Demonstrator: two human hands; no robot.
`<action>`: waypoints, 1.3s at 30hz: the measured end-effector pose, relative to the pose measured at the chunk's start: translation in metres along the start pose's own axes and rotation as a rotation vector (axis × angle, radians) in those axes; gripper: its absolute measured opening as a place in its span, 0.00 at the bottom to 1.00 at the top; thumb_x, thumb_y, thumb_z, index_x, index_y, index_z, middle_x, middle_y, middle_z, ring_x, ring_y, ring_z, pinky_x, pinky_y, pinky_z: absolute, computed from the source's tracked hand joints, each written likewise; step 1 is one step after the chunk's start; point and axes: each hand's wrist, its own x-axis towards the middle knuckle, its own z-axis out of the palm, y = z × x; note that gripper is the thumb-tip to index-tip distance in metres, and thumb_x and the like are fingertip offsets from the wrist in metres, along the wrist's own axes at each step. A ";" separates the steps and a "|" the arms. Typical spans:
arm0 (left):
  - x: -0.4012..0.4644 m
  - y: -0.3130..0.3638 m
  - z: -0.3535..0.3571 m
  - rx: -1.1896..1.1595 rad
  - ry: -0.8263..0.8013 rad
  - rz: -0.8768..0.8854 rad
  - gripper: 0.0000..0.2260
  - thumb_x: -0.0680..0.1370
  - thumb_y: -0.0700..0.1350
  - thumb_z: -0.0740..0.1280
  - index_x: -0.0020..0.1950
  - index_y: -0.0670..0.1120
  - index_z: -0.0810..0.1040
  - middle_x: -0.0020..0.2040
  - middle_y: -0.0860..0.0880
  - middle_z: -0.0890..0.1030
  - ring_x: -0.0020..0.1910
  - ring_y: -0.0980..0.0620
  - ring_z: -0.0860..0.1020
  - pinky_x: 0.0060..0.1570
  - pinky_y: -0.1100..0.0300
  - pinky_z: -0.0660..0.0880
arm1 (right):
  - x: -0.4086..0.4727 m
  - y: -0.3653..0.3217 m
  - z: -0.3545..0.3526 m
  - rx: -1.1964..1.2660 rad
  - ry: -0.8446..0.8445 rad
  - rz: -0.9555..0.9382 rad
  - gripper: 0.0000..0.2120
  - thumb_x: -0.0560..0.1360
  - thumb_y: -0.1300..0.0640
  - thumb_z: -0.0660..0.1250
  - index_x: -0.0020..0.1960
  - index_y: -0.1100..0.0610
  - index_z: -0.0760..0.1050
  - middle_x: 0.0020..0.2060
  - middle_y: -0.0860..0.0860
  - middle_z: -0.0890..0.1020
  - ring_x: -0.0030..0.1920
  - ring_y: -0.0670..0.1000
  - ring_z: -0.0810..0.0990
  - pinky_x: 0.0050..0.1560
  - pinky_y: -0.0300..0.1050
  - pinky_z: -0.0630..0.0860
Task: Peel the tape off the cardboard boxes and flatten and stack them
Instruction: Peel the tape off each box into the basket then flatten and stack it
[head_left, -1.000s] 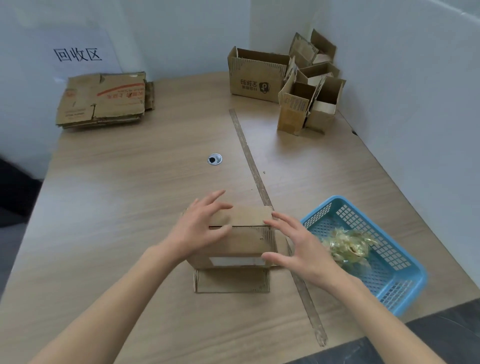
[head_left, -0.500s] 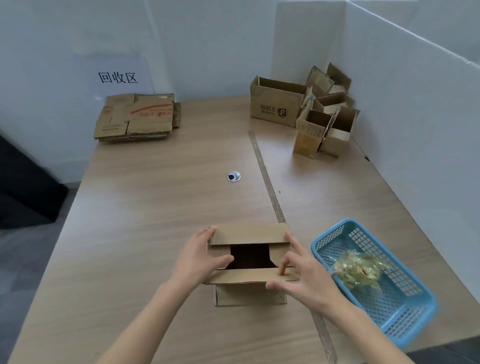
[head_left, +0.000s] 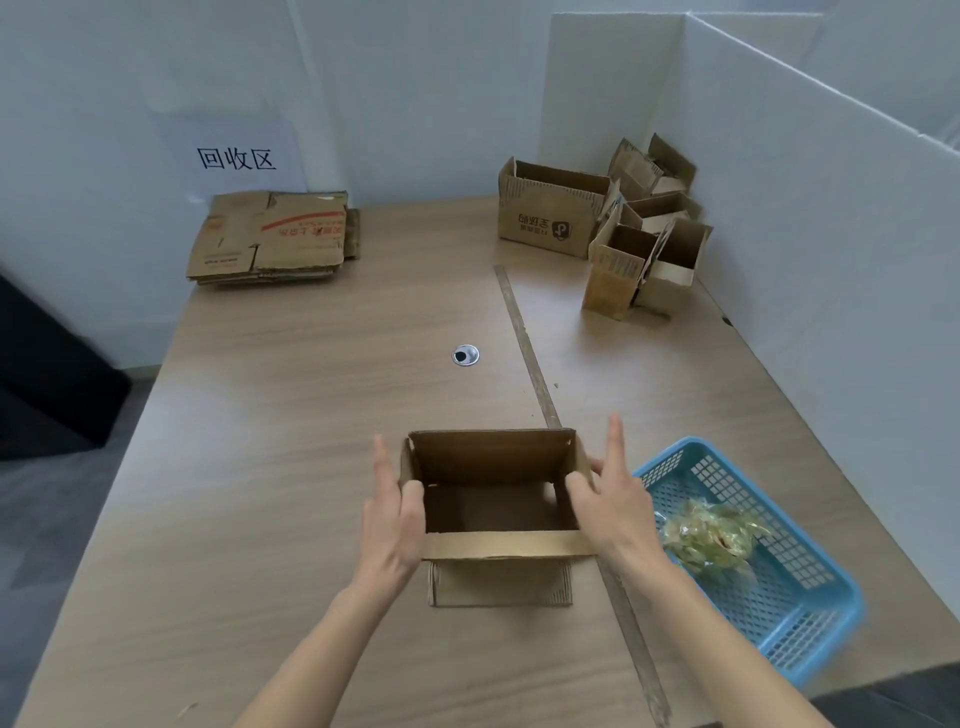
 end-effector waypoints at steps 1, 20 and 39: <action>0.002 0.002 -0.002 -0.057 0.015 0.002 0.34 0.75 0.53 0.51 0.83 0.61 0.51 0.40 0.63 0.71 0.37 0.64 0.72 0.41 0.68 0.69 | 0.004 0.002 -0.005 0.056 -0.020 0.026 0.33 0.80 0.52 0.59 0.82 0.45 0.51 0.50 0.45 0.79 0.50 0.53 0.79 0.55 0.53 0.75; -0.006 -0.044 -0.003 -0.037 -0.049 -0.013 0.38 0.74 0.55 0.77 0.79 0.55 0.61 0.64 0.53 0.71 0.64 0.50 0.75 0.63 0.46 0.76 | 0.003 0.015 0.014 0.432 -0.043 0.057 0.15 0.79 0.52 0.71 0.62 0.44 0.71 0.55 0.42 0.80 0.58 0.45 0.80 0.57 0.47 0.79; 0.002 -0.092 0.060 0.429 -0.165 0.392 0.35 0.79 0.70 0.55 0.81 0.55 0.53 0.82 0.62 0.41 0.82 0.57 0.44 0.80 0.42 0.54 | 0.010 0.082 0.070 -0.203 0.022 0.000 0.41 0.80 0.35 0.58 0.83 0.51 0.44 0.82 0.47 0.49 0.81 0.51 0.52 0.76 0.54 0.62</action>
